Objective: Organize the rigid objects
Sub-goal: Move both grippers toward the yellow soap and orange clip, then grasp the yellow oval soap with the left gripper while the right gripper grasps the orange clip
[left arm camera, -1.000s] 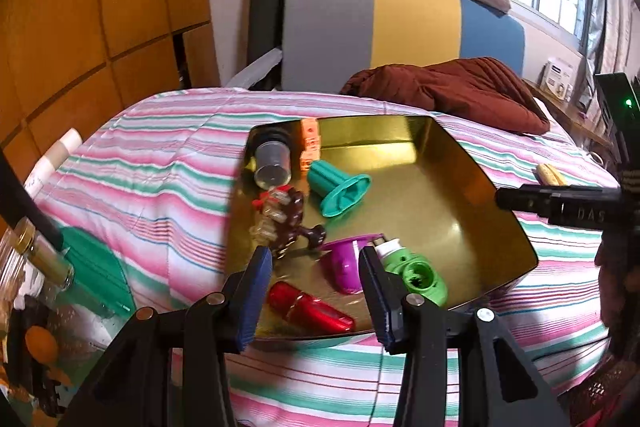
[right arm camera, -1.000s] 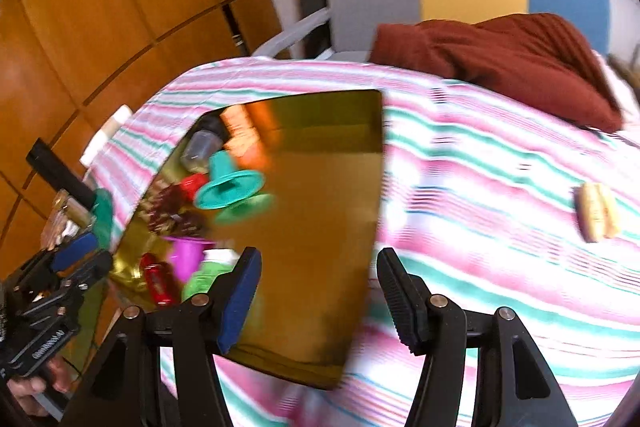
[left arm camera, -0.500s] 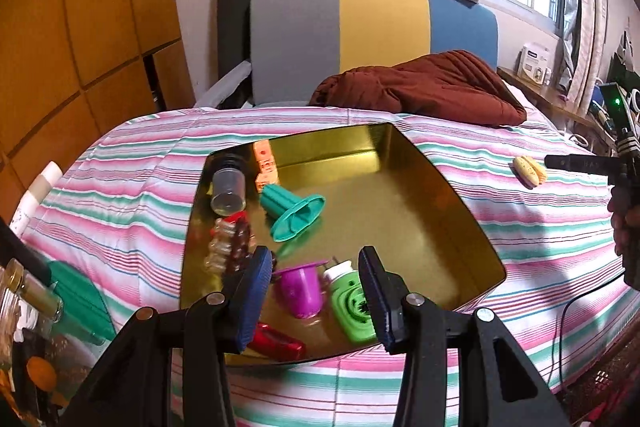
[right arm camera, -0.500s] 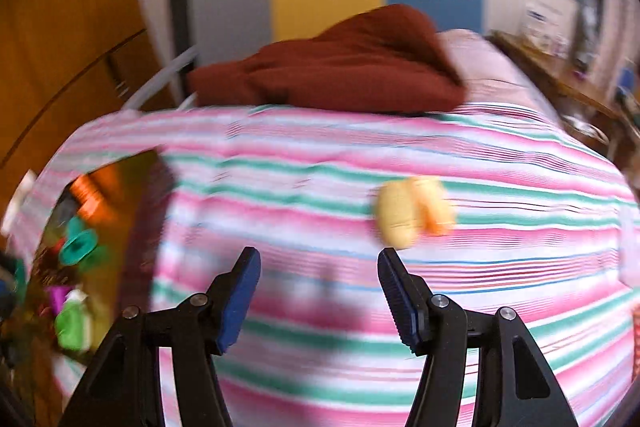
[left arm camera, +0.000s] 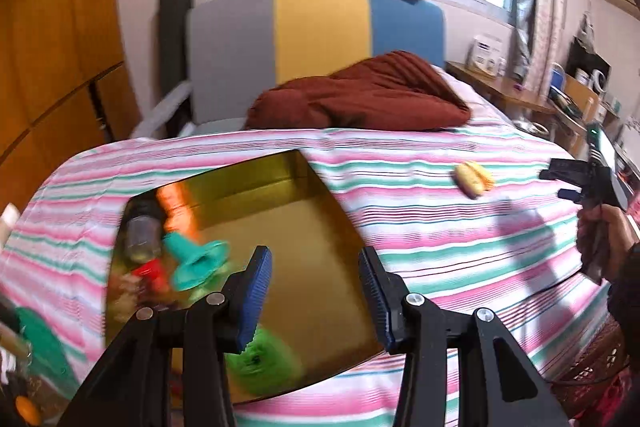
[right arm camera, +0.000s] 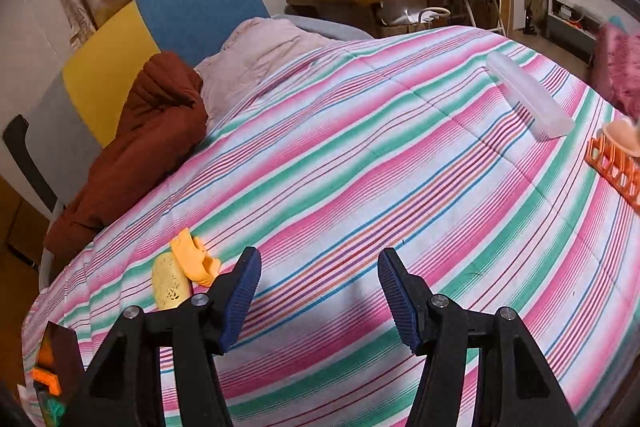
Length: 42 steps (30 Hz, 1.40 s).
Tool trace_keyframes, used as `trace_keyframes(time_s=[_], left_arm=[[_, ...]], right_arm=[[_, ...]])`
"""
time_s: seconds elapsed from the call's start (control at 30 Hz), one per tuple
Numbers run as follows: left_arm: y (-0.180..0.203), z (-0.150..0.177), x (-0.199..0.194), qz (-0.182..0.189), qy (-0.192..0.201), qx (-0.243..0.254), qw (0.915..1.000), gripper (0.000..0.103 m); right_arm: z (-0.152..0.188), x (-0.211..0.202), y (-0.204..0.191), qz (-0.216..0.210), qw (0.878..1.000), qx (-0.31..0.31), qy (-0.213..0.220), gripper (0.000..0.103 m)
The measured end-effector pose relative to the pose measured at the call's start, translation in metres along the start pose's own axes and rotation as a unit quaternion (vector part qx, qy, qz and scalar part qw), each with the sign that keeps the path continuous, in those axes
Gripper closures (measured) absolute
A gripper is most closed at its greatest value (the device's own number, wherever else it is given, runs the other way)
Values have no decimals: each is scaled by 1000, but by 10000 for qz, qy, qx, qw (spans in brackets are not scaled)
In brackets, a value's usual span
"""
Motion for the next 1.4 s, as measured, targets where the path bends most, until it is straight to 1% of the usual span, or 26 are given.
trace_keyframes(time_s=[0.07,0.17,0.2,0.27,0.33,0.4,0.43,0.5,0.57,0.63,0.67,0.73,0.8,0.9,0.97,1.07,1.13,1.3,1.37,1.4], left_arm=[[24,-7,10,393,-113,-20,9992,58],[63,-19,25,838,-239,110,9961,58],[72,-23,29,918,-253,153,9953,58],[92,-30,42,961,-321,304,9944,58],[110,-35,57,1024,-393,407,9931,58],[127,-38,76,1136,-557,419,9911,58],[133,-38,85,1178,-671,401,9900,58],[146,-39,103,1395,-864,278,9861,58],[156,-39,123,1461,-1109,182,9829,58],[166,-43,138,1586,-1250,115,9793,58],[171,-44,149,1618,-1365,49,9773,58],[178,-50,164,1670,-1446,-45,9753,58],[182,-55,177,1583,-1506,-70,9758,58],[193,-67,193,1529,-1443,-35,9776,58],[203,-76,201,1637,-1404,-79,9764,58],[213,-84,217,1657,-1419,-149,9758,58],[221,-88,228,1674,-1452,-114,9751,57],[230,-91,256,1505,-1517,-6,9769,57],[232,-86,264,1537,-1634,50,9745,57],[231,-86,262,1558,-1540,43,9757,58]], right_arm=[[1,0,-7,-99,9998,-151,-53,41],[9,0,-23,-129,9988,-468,-103,41],[10,0,-27,-190,9982,-550,-112,41],[13,0,-33,-237,9978,-615,-101,41],[15,0,-32,-269,9977,-595,-154,40],[15,-1,-31,-333,9980,-510,-184,40],[15,-1,-30,-337,9981,-483,-177,39],[14,-1,-28,-325,9984,-406,-200,39],[13,-1,-25,-343,9987,-292,-255,39],[13,1,-22,-357,9987,-184,-310,39],[13,2,-21,-344,9987,-139,-352,39],[13,4,-19,-394,9983,-33,-425,39],[13,3,-19,-449,9979,50,-462,39],[12,2,-19,-544,9973,128,-479,39],[11,1,-20,-591,9970,176,-478,37],[12,1,-20,-655,9962,237,-516,36],[12,2,-21,-687,9959,244,-535,36],[13,2,-22,-679,9961,236,-511,36],[14,3,-22,-650,9964,187,-513,36],[14,3,-21,-650,9963,187,-526,36]])
Point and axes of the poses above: each gripper's, at about its wrist camera, not at the fingertips, and x roughly the way its jaws point, y to its right, z to its underside, the point moved 9 cm from there along x, roughly the way its jaws point, and after that the axes turned 5 degrees about x, right-handed, at the moved point
